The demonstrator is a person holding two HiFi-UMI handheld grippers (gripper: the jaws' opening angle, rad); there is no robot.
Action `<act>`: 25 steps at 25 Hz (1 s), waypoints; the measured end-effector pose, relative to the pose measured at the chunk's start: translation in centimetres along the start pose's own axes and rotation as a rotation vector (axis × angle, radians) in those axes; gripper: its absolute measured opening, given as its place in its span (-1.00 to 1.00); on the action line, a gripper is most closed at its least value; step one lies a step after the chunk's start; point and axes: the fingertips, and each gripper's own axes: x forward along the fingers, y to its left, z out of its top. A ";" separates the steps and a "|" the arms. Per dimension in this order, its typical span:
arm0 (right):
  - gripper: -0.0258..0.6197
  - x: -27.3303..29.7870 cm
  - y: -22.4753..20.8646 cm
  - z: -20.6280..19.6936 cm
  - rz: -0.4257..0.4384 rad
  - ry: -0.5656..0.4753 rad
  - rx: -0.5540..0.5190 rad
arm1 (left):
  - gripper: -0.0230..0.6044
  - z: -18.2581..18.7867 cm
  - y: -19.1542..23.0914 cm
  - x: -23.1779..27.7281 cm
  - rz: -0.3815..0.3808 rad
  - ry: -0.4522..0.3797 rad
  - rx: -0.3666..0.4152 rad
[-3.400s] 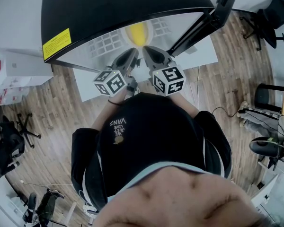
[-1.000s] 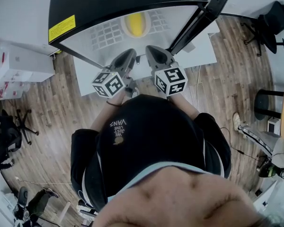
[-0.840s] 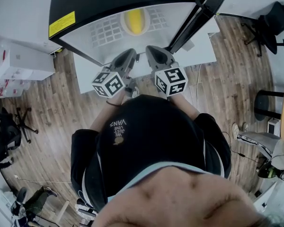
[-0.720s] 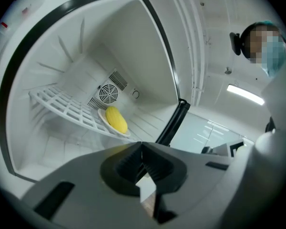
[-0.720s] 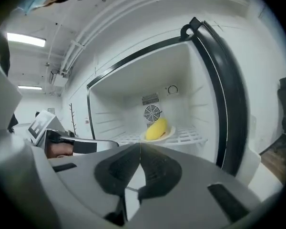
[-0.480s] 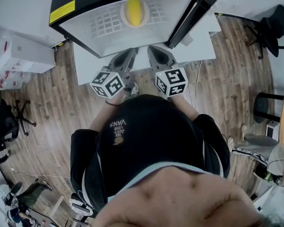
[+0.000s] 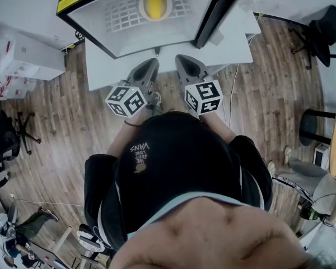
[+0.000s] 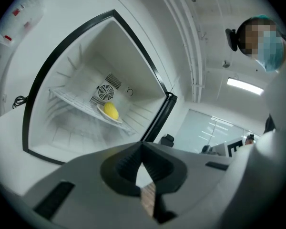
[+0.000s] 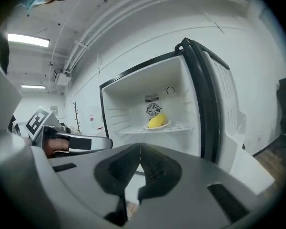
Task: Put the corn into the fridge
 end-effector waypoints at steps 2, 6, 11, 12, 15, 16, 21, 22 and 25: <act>-0.88 -0.6 0.1 -0.2 0.004 0.000 -0.005 | -0.87 -0.4 -0.4 -0.4 0.009 -0.004 0.000; -0.88 -1.7 0.4 -0.5 0.018 0.004 -0.017 | -0.87 -0.9 -0.9 -1.0 0.028 -0.023 0.002; -0.88 -2.5 0.8 -0.7 0.033 0.003 -0.032 | -0.87 -1.1 -1.3 -1.7 0.054 -0.043 0.009; -0.88 -2.6 0.9 -0.7 0.035 0.002 -0.035 | -0.87 -1.2 -1.3 -1.9 0.059 -0.045 0.012; -0.88 -2.9 1.2 -0.9 0.039 0.001 -0.040 | -0.87 -1.4 -1.2 -2.4 0.077 -0.051 0.021; -0.88 -2.9 1.3 -1.0 0.039 0.002 -0.041 | -0.87 -1.4 -1.1 -2.5 0.082 -0.051 0.025; -0.88 -2.9 1.6 -0.9 0.022 -0.007 -0.046 | -0.87 -1.2 -1.0 -2.5 0.067 -0.042 0.045; -0.88 -2.8 1.7 -0.8 0.016 -0.010 -0.046 | -0.87 -1.1 -1.0 -2.5 0.060 -0.040 0.044; -0.88 -2.7 2.1 -0.6 -0.003 -0.014 -0.040 | -0.87 -0.7 -0.9 -2.7 0.041 -0.032 0.043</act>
